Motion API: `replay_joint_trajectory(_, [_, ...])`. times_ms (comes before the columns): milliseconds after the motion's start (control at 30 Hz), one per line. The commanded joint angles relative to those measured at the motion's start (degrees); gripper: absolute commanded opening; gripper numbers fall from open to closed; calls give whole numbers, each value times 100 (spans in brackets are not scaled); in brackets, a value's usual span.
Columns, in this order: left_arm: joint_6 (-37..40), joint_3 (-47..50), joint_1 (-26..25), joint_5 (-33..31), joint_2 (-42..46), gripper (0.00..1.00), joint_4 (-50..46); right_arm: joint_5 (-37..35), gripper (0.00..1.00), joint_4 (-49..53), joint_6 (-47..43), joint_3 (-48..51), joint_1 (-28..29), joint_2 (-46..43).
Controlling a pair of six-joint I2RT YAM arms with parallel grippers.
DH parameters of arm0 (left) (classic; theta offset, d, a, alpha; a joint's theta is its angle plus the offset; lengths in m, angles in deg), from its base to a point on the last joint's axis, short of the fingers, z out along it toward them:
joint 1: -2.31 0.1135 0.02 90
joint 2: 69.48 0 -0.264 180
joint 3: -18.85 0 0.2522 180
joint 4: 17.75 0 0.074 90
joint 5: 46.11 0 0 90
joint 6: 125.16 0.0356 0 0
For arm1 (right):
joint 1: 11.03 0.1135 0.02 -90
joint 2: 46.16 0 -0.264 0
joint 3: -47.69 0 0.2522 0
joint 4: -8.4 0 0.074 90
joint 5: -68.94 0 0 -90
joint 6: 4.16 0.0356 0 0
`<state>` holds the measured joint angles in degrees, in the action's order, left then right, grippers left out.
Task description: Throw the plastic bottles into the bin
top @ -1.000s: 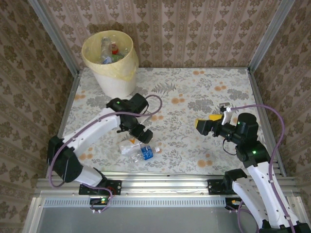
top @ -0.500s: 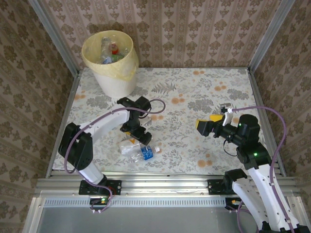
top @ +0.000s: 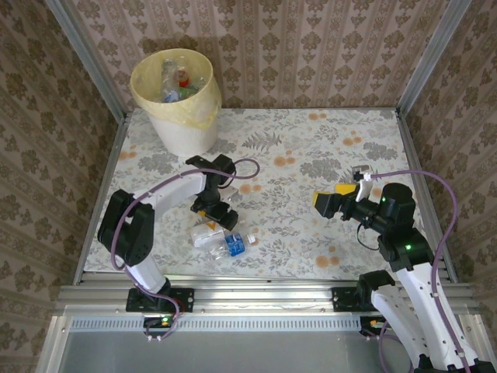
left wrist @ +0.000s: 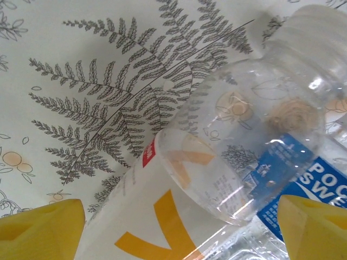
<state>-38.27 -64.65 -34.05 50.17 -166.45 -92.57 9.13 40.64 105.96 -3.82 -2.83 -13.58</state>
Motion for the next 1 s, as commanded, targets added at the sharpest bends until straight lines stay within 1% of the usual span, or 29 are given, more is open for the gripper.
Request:
replay_joint_trajectory(0, [152, 82, 54, 123, -61, 91, 14, -31, 100, 119, 28, -91, 49, -72])
replay_joint_trajectory(267, [154, 212, 222, 66, -174, 90, 178, -19, 100, 167, 18, -144, 49, -76])
replay_joint_trajectory(367, [162, 243, 378, 31, -191, 86, 267, -22, 100, 196, 9, -166, 49, -85])
replay_joint_trajectory(767, [271, 380, 904, -122, -173, 81, 409, -70, 100, 239, -2, -143, 49, -122])
replay_joint_trajectory(967, [128, 474, 920, -62, -296, 82, 539, -70, 100, 239, -1, -195, 49, -79])
